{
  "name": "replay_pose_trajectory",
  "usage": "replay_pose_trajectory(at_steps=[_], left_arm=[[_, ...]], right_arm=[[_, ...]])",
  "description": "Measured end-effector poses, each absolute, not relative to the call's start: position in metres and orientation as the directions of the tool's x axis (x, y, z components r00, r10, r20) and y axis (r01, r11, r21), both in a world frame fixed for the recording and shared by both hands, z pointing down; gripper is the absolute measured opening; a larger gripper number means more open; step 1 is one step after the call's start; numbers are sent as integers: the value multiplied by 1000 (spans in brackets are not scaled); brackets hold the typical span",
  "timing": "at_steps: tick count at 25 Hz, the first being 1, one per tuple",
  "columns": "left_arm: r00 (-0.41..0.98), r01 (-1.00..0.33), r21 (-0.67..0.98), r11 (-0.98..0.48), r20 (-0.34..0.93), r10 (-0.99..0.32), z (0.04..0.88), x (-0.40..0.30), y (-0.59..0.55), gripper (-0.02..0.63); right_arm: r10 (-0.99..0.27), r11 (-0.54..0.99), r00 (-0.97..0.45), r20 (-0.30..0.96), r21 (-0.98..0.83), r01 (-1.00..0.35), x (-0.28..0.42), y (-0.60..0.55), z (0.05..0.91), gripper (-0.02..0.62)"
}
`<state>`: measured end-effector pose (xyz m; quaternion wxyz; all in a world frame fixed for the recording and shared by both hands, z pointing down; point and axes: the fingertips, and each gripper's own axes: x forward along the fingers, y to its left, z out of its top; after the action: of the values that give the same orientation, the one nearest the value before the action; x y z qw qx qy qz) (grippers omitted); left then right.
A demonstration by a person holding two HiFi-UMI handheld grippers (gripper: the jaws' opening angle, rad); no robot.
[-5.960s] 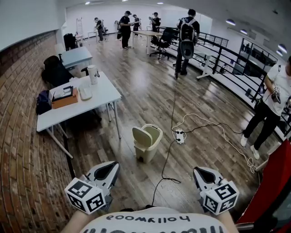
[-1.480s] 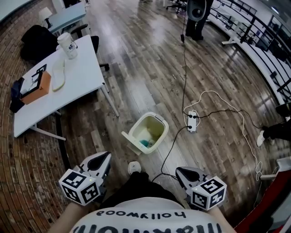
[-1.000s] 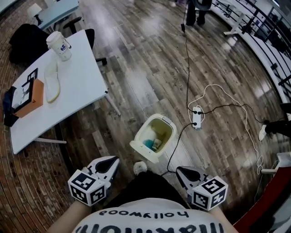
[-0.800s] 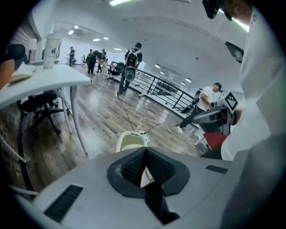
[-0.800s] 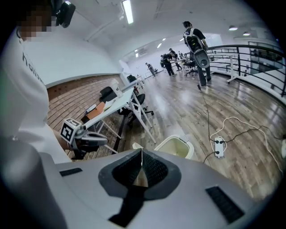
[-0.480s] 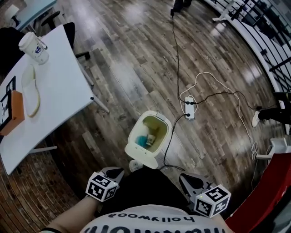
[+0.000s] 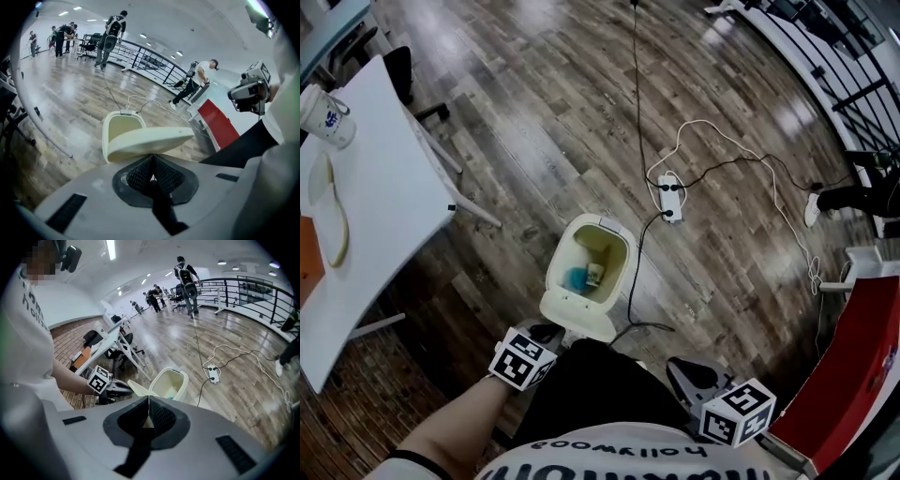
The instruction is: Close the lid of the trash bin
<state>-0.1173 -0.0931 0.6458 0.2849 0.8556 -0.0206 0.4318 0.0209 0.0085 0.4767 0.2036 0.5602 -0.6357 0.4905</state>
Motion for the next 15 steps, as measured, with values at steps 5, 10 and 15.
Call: replay_pose_trajectory(at_steps=[5,10,15], left_arm=[[634,-317,460,-829,753,175,640,-102,-109,7],[649,-419,446,-791,756,82,634,-96,-119,8],[667,-496,460,-736,745,16,631,-76,-136,8]], right_arm=[[-524,-119,-278,805,-392,-912,22,8,471,10],[-518,-91,-253,817,-347,-933,32,10,457,10],[-506,-64,-208,837,-277,-959,53,9,444,10]])
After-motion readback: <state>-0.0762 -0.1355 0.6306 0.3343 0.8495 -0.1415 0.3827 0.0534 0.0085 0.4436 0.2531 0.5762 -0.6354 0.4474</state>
